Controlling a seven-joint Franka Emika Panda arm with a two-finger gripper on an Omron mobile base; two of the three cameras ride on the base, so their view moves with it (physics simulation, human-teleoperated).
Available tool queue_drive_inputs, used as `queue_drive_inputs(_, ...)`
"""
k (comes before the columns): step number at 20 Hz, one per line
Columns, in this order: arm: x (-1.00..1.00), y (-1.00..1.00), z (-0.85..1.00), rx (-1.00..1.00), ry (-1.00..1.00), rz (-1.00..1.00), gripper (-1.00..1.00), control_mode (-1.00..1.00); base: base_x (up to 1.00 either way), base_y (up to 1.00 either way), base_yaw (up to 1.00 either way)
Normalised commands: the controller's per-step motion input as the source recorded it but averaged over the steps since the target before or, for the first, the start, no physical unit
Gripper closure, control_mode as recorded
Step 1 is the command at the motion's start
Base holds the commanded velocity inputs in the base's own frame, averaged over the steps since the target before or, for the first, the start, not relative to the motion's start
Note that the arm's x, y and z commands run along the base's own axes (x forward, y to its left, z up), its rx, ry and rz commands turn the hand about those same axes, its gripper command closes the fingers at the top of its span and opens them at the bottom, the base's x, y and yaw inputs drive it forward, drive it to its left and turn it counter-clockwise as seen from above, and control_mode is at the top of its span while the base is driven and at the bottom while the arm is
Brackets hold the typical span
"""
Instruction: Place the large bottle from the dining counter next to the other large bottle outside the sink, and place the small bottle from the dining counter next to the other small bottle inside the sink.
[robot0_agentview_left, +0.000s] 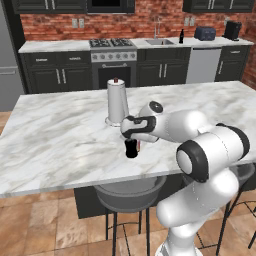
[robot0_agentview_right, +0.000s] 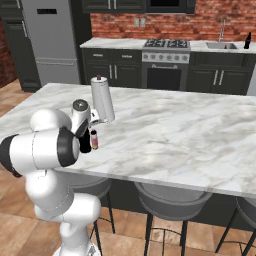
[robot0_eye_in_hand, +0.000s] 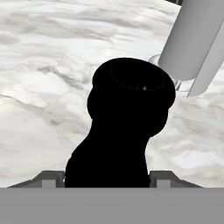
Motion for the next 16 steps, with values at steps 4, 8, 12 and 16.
queue_drive_inputs(4, -0.23, -0.08, 0.29, 0.01, -0.03, 0.01, 1.0, -1.0, 0.0, 0.0, 0.0)
queue_drive_inputs(8, -0.23, -0.1, 0.44, 0.02, -0.02, 0.0, 1.0, -1.0, 0.0, 0.0, 0.0)
queue_drive_inputs(12, -0.29, -0.16, 0.48, 0.03, -0.01, 0.0, 1.0, -1.0, 0.0, 0.0, 0.0)
queue_drive_inputs(16, -0.34, -0.19, 0.42, 0.02, 0.0, 0.0, 1.0, -1.0, 0.0, 0.0, 0.0)
